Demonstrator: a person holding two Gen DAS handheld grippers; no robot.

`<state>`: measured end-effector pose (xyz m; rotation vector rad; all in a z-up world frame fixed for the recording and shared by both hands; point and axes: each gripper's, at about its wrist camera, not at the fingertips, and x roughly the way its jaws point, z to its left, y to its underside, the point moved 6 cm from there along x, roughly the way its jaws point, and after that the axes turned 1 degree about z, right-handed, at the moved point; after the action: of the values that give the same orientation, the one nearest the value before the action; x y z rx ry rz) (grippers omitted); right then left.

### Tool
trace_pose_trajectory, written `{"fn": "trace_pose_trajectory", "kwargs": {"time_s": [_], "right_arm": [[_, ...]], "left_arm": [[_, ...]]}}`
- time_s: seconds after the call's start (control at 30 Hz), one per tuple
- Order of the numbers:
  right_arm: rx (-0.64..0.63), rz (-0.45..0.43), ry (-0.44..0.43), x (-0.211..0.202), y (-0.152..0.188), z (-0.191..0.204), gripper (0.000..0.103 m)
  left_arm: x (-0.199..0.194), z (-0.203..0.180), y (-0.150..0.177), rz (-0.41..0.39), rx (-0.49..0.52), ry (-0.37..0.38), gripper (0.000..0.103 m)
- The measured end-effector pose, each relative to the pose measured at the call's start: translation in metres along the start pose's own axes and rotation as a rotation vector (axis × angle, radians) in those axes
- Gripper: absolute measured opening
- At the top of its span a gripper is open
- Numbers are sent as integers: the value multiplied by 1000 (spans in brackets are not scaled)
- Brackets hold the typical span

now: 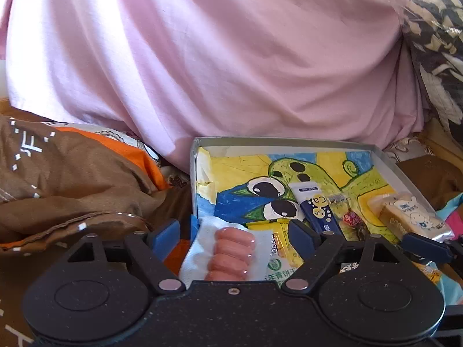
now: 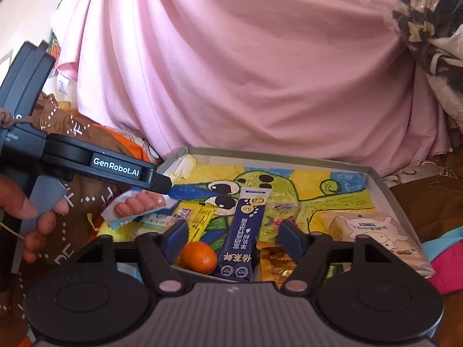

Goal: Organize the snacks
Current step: 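Lower the sausage pack into the tray with the left tool while the right tool drops the orange, then move both tools back over the remaining snacks on the bedspread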

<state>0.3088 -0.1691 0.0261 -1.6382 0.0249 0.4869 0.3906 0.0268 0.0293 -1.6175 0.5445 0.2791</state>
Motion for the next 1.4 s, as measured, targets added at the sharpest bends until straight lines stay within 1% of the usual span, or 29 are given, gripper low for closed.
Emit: {"fn": "trace_pose_trajectory", "kwargs": {"time_s": [0.07, 0.27, 0.37, 0.5, 0.6, 0.67, 0.73, 0.83, 0.97, 1.17, 1.27, 1.4], "right_arm": [[2, -18, 5, -7, -3, 0, 86], [-21, -93, 20, -34, -14, 4, 103], [-39, -133, 27, -50, -19, 8, 103], [-47, -185, 27, -75, -26, 11, 103], [-39, -217, 34, -93, -27, 11, 103], [-32, -229, 35, -104, -26, 11, 103], [-30, -232, 39, -115, -23, 11, 103], [-24, -233, 46, -128, -17, 9, 103], [18, -211, 66, -141, -3, 1, 103], [81, -173, 125, -158, 27, -16, 103], [86, -153, 150, -164, 42, -22, 103], [81, -118, 164, -168, 57, -25, 103]], "left_arm": [[-6, 1, -1, -7, -12, -1, 89], [-32, 1, -4, -59, -30, -12, 99], [-49, 3, -5, -84, -50, -15, 102], [-72, 3, -6, -124, -88, -15, 102], [-95, 2, -5, -182, -92, -38, 102], [-108, 0, -2, -215, -88, -36, 102], [-120, -1, 2, -233, -87, -41, 102], [-129, -4, 13, -221, -94, -35, 102], [-138, -7, 34, -167, -94, -32, 102], [-157, -4, 65, -143, -92, -35, 102], [-165, -3, 80, -113, -91, -35, 102], [-174, -3, 99, -68, -91, -29, 102]]}}
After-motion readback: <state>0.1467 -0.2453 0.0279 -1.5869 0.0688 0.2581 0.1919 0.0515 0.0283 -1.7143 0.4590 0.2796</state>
